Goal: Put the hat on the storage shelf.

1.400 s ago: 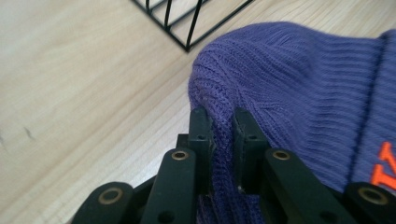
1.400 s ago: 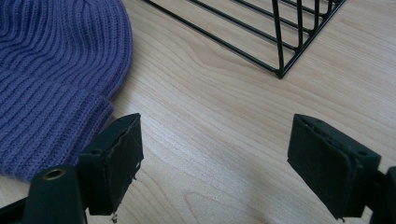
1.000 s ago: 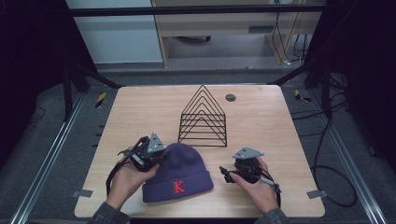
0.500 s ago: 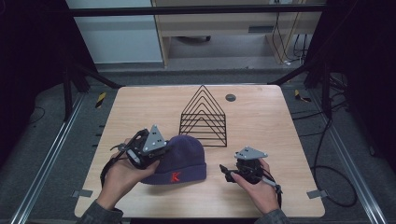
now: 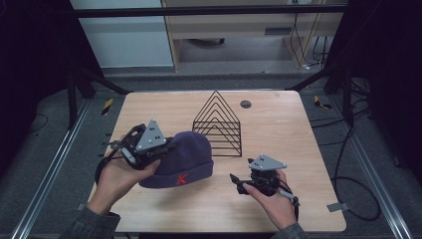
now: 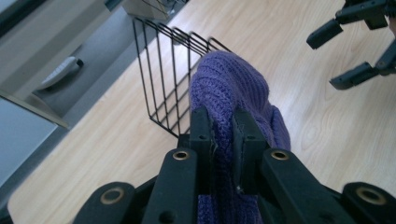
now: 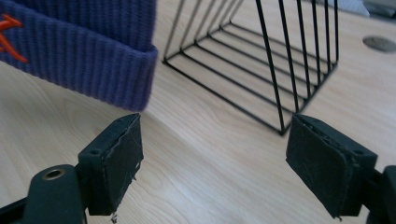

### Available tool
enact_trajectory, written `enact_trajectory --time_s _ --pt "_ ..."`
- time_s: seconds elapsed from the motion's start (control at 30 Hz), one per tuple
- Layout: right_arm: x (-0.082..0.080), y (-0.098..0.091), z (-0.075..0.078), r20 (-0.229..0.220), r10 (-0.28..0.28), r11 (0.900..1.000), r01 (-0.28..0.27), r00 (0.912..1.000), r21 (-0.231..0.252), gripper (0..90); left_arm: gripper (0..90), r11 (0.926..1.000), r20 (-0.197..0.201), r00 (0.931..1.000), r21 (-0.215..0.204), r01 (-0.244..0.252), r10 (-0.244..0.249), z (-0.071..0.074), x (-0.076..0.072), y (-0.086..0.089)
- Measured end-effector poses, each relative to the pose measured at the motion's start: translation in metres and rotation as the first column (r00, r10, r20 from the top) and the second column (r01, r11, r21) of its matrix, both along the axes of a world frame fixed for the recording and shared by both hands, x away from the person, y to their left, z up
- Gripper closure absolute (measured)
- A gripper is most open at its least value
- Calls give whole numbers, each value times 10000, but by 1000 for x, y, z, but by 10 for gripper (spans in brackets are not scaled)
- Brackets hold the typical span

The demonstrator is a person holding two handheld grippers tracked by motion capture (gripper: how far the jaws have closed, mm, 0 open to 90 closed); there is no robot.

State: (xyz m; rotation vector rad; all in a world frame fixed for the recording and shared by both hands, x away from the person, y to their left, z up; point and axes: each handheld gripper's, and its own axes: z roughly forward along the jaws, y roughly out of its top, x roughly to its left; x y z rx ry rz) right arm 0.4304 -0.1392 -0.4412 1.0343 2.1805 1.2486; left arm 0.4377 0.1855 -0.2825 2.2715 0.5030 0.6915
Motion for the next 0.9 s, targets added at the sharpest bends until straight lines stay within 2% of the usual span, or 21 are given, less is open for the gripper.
enact_trajectory --time_s 0.03,0.07,0.1,0.17,0.2,0.23,0.43,0.67,0.8,0.9 --pt "-1 4 8 158 154 9999 -154 9998 39 206 801 10000 49 10000 -16 28 -28 4 1 1" --pt "-1 4 8 158 154 9999 -154 9998 39 206 801 9999 115 9999 -92 59 -58 8 1 2" --pt "-2 10 16 327 402 9992 -404 9987 42 228 801 9999 190 9998 -121 83 -81 12 2 3" --pt "-2 13 20 374 522 9986 -523 9979 20 234 800 9998 360 9993 -148 133 -128 21 3 5" --pt "-3 19 27 521 822 9965 -828 9953 100 259 800 9997 448 9989 -180 159 -150 29 4 6" --pt "-3 21 28 536 901 9958 -910 9945 141 265 800 9997 501 9986 -180 167 -158 32 4 6" --pt "5 35 39 531 1421 9898 -1426 9884 68 295 800 9992 714 9972 -319 248 -225 46 5 7" --pt "22 48 66 597 1955 9803 -1933 9789 -410 267 800 9971 993 9932 -380 655 -615 55 -1 4" --pt "36 53 77 265 2333 9713 -2317 9720 -543 272 799 9956 1137 9902 -369 857 -810 58 1 0" --pt "44 57 78 -119 2787 9585 -2790 9603 -585 334 799 9940 1164 9895 -574 931 -859 58 3 -1"
